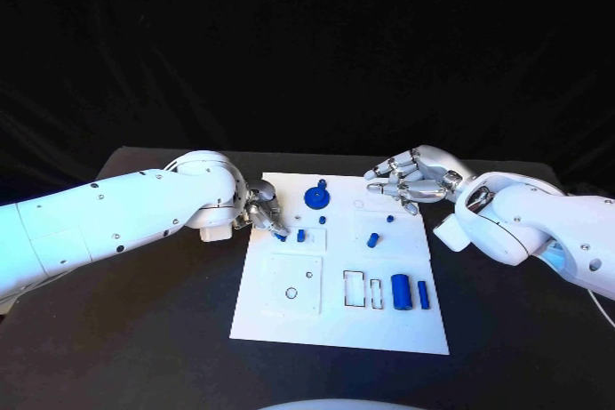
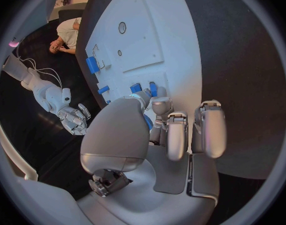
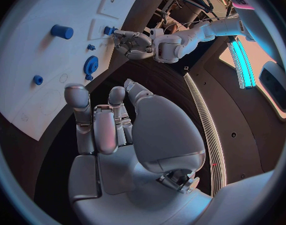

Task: Assemble the parts on the task board

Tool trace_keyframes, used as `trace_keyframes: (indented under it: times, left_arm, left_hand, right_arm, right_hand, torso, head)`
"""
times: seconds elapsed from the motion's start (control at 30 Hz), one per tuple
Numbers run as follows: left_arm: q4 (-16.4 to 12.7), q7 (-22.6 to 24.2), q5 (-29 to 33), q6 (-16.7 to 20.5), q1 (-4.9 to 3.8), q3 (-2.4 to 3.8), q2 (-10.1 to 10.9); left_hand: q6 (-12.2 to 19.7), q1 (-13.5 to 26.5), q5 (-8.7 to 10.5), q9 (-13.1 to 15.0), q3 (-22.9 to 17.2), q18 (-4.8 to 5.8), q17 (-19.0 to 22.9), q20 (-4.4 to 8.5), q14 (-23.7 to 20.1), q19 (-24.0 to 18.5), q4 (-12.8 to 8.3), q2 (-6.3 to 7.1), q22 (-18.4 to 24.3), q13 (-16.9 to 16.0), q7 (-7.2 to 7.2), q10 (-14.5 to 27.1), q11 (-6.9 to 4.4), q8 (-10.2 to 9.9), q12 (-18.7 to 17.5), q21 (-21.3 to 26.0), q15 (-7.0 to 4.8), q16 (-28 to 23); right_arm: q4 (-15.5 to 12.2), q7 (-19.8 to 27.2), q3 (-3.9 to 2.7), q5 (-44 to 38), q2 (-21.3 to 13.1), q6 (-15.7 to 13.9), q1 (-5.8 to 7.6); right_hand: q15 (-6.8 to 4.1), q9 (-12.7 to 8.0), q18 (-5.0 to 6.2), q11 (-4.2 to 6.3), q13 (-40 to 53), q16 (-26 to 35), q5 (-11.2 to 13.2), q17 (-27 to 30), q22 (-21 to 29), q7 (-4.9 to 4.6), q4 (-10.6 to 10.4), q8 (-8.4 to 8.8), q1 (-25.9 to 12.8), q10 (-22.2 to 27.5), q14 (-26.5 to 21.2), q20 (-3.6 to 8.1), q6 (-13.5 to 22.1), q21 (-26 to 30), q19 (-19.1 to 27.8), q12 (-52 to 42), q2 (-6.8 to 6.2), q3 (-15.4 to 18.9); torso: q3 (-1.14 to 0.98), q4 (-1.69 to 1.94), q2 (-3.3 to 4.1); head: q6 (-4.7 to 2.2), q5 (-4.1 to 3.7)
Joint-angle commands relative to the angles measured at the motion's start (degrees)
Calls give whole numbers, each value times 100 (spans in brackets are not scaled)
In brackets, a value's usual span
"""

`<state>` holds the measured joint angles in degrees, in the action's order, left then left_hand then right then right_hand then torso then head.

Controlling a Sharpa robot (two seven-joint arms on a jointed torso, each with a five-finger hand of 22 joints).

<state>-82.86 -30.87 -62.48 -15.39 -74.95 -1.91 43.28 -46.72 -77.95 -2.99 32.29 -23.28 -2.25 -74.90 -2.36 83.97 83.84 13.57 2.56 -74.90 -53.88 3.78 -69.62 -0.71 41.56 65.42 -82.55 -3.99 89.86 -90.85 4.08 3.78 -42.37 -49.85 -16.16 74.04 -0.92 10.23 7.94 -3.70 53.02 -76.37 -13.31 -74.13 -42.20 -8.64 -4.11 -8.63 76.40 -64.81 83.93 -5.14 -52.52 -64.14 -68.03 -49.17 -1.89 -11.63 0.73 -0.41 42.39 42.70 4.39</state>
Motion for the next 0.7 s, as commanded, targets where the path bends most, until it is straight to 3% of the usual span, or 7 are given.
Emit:
trace_keyframes:
  times: [0.03, 0.7]
  left_arm:
    - [9, -66, -91, -208, 9, -3, -9]
    - [16, -90, -107, -268, 9, -8, -85]
  left_hand:
    - [-8, -63, -19, 8, -505, 21, -1510, 25, 603, 268, -471, 10, -787, -6, -50, -31, -9, 18, 16, -13, -18, 14]
    - [-26, -32, -19, 8, -587, 20, -1510, 30, 603, 265, -472, 15, -785, -11, -47, -49, -7, 30, 19, -7, -19, 14]
  right_arm:
    - [-1, 63, 0, -18, -1, 14, -5]
    - [-5, 68, 0, -16, 11, 17, -6]
  right_hand:
    - [15, 3, 62, 1, 5, -20, -20, -6, 2, -28, 0, -26, 16, -18, 204, -12, 14, 21, 1, -37, 51, 4]
    - [15, 3, 62, 1, 5, -20, -20, -6, 2, -28, 0, -26, 16, -18, 204, -12, 14, 21, 1, -37, 51, 4]
  torso:
    - [-4, -7, -1]
    - [-5, 1, 0]
  head:
    - [8, 8]
    - [13, 3]
